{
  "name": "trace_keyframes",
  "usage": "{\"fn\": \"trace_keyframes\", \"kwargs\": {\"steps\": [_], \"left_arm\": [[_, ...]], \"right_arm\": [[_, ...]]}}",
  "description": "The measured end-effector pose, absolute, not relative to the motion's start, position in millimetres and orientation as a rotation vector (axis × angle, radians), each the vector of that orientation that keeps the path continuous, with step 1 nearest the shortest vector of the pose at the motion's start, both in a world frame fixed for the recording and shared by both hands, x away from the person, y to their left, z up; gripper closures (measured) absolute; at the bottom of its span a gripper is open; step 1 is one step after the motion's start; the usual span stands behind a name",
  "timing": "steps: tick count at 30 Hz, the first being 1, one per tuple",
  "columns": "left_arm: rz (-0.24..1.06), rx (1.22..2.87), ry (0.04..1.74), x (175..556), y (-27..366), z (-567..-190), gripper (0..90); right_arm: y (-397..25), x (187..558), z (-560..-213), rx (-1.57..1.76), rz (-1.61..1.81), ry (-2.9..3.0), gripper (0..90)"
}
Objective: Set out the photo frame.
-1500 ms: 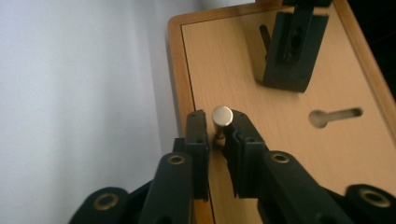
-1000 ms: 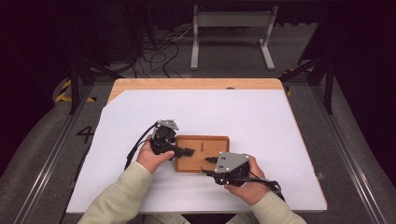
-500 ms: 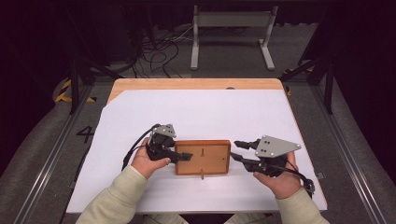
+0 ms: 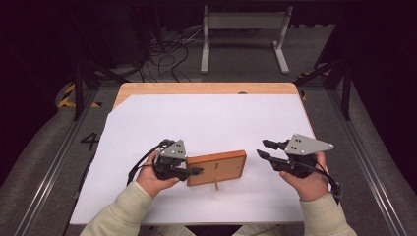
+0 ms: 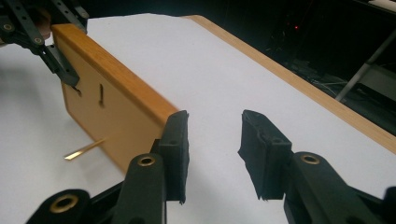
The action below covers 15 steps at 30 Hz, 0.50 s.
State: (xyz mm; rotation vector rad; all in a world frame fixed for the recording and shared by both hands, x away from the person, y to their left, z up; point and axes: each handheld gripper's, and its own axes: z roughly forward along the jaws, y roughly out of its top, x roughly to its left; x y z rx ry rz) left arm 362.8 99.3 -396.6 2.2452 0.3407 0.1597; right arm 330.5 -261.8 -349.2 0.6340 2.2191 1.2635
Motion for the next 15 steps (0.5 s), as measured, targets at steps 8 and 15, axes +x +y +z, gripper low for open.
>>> {"fn": "trace_keyframes", "kwargs": {"steps": [8,15], "left_arm": [[0.300,2.231,0.369,362.6,99.8,-395.3,69.3],[0.403,2.157,0.405,363.9,100.5,-387.8,69.4]], "right_arm": [[-260.4,334.8,-355.0,0.648,1.263,2.236,62.3],[-262.8,334.6,-357.8,0.663,1.257,2.235,62.6]]}}
